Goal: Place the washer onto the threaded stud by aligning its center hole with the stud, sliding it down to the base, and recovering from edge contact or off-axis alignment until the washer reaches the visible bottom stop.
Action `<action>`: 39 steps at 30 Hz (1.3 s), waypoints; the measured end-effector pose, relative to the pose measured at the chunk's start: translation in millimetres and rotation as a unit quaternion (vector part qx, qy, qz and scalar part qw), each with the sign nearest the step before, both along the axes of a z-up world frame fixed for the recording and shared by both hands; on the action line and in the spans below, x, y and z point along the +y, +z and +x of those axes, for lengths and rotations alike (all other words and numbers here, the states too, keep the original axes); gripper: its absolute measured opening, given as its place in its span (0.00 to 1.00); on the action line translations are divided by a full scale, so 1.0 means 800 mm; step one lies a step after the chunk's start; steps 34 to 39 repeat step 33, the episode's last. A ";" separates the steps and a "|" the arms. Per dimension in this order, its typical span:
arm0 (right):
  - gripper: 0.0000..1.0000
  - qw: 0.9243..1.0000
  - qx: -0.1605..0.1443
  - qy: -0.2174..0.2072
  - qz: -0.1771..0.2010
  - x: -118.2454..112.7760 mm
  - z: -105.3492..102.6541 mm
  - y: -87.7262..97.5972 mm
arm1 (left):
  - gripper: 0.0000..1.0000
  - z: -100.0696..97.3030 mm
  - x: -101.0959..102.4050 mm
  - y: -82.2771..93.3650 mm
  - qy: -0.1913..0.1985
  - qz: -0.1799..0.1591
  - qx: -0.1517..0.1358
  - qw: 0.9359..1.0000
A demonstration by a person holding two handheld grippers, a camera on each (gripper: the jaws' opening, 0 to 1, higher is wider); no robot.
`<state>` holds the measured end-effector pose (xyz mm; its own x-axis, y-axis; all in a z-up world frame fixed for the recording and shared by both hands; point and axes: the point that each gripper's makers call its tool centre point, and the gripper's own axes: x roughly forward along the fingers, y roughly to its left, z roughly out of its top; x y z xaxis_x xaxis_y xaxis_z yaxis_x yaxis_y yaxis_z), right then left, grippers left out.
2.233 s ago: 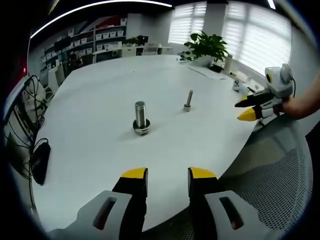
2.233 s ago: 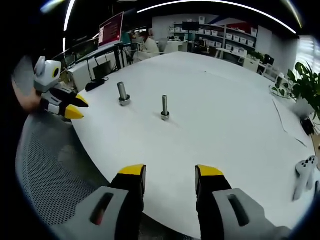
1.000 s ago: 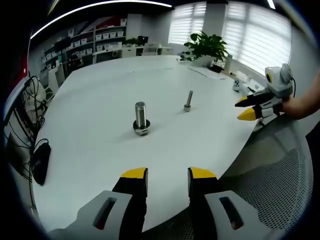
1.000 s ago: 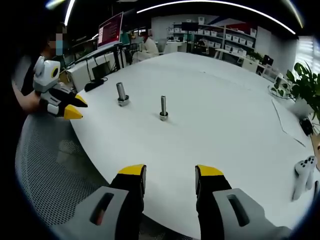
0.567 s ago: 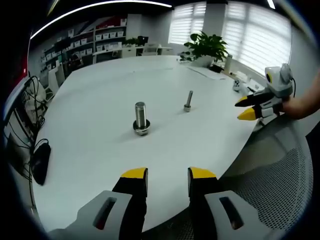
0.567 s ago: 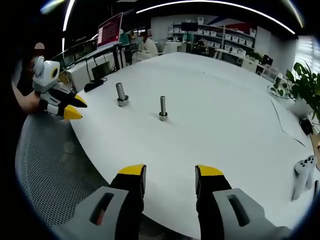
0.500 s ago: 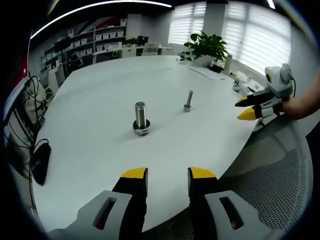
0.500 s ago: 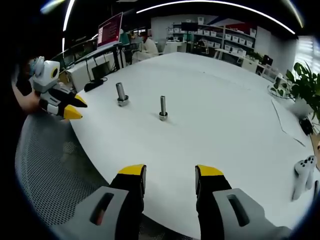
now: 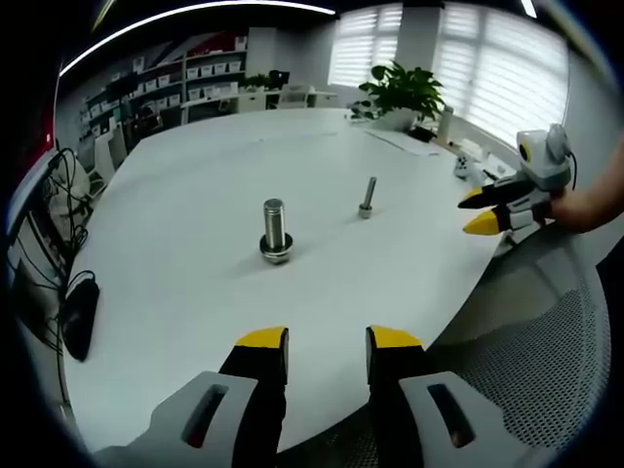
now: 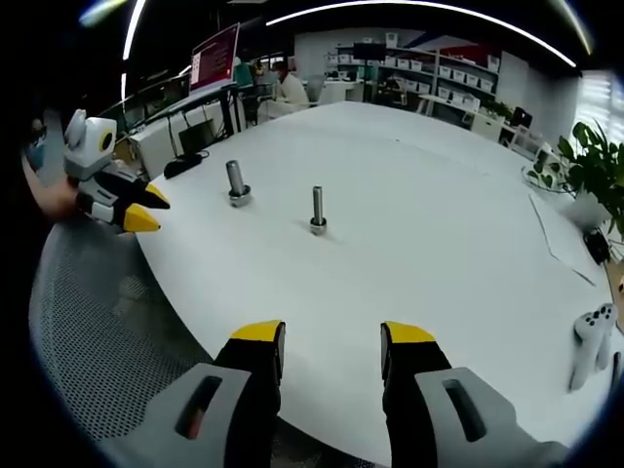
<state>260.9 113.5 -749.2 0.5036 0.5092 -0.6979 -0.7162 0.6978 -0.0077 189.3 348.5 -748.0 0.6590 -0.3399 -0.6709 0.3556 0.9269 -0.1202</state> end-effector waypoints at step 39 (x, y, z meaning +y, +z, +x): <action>0.42 1.000 -0.002 -0.002 -0.001 -0.002 0.002 0.000 | 0.30 0.000 -0.001 0.000 -0.001 0.000 0.000 1.000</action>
